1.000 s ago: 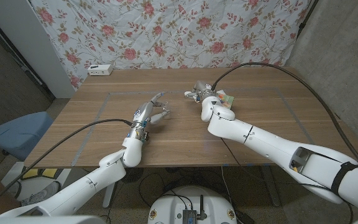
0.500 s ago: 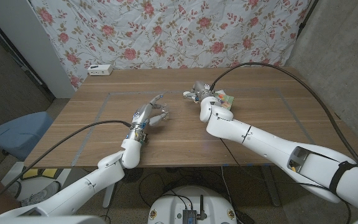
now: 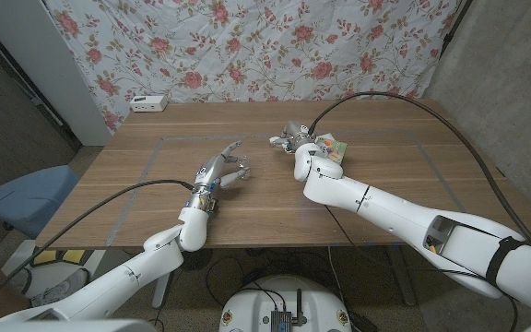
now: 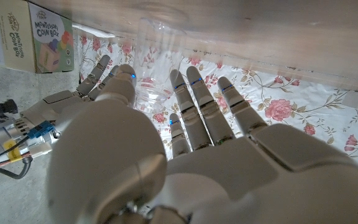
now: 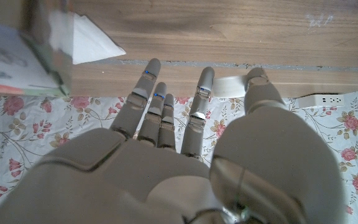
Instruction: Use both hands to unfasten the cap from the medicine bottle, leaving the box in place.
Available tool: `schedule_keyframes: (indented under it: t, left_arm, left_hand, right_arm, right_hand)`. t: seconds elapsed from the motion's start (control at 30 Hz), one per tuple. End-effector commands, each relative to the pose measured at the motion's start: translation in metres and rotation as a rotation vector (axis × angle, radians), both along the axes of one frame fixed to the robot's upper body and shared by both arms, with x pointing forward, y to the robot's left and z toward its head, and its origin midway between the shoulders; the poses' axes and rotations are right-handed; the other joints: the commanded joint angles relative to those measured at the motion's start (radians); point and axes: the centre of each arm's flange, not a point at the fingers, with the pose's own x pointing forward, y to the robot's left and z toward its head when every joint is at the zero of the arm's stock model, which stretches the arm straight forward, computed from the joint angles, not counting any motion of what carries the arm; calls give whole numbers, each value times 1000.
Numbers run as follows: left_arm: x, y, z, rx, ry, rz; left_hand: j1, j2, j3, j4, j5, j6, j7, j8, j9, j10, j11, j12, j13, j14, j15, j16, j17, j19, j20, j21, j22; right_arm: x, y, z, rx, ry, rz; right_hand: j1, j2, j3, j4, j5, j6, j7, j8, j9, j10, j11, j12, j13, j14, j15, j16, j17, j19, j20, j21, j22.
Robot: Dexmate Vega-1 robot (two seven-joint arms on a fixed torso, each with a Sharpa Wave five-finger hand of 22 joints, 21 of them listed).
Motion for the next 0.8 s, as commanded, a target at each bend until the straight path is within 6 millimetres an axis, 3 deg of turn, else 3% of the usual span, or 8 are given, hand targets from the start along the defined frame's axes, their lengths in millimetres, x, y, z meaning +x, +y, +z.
schedule_keyframes:
  t: [0.03, 0.8]
  left_arm:
    - [0, 4, -3, -7, 5, 6]
    - [2, 10, -9, -12, 33, 3]
  left_hand:
    - [-11, 0, -3, 0, 2, -6, -3, -2, 4, 36, -47, 8, 4, -11, -130, -2, -1, -2, 0, 2, 1]
    - [-34, -25, -19, -1, 1, -25, -25, -4, 4, 1, -49, 3, 4, -56, -131, -6, -2, -22, 1, 1, 2]
  right_arm:
    - [2, 7, -1, -16, 5, 8]
    - [9, 12, -11, -31, 11, 0]
  right_hand:
    - [-1, 1, 9, 0, 3, 2, -3, 5, 4, 0, -2, -3, 2, 4, -4, -6, 5, 0, -7, 2, -1]
    - [0, 3, 13, 0, 3, 3, -6, 8, 1, 2, -6, -2, 1, 5, -10, -5, 6, -1, -10, 1, -1]
